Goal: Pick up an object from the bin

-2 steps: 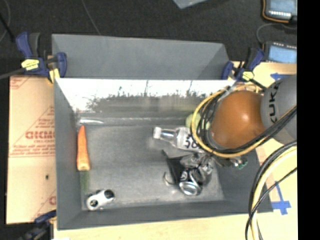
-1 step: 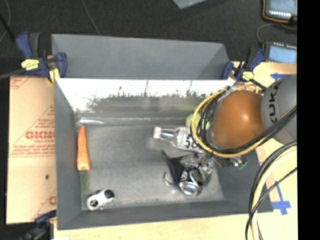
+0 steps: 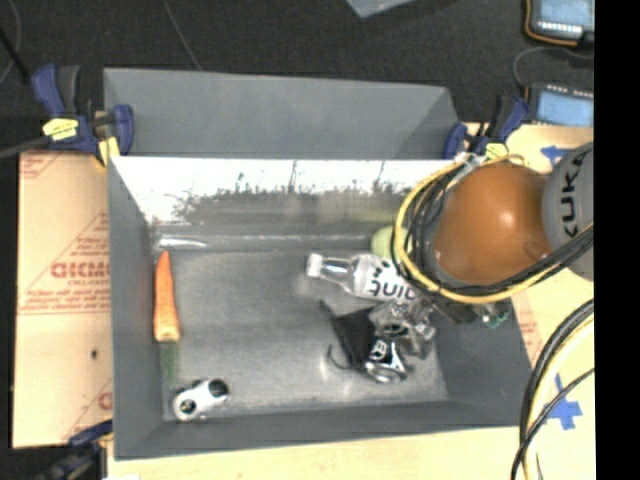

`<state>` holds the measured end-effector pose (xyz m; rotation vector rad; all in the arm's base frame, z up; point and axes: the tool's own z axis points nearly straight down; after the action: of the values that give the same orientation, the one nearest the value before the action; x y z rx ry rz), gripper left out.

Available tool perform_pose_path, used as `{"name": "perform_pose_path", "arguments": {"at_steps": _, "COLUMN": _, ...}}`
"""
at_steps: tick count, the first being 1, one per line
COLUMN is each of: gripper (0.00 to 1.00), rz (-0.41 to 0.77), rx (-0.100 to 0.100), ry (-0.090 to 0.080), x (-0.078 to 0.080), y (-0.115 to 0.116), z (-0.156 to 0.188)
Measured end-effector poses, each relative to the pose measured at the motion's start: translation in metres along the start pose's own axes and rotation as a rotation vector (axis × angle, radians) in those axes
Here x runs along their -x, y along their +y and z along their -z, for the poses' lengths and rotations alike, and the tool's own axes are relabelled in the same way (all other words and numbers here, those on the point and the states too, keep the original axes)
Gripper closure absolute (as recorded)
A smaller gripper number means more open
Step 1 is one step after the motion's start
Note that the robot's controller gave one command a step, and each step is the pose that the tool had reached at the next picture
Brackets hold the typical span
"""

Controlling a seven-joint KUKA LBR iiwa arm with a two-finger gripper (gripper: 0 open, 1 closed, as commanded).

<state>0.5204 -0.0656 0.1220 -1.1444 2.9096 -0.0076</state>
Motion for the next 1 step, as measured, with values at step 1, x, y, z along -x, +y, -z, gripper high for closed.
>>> {"name": "perform_pose_path", "arguments": {"at_steps": 1, "gripper": 1.0, "rz": 0.013, "rx": -0.005, "ry": -0.004, "x": -0.0026, "y": -0.0068, "z": 0.062}}
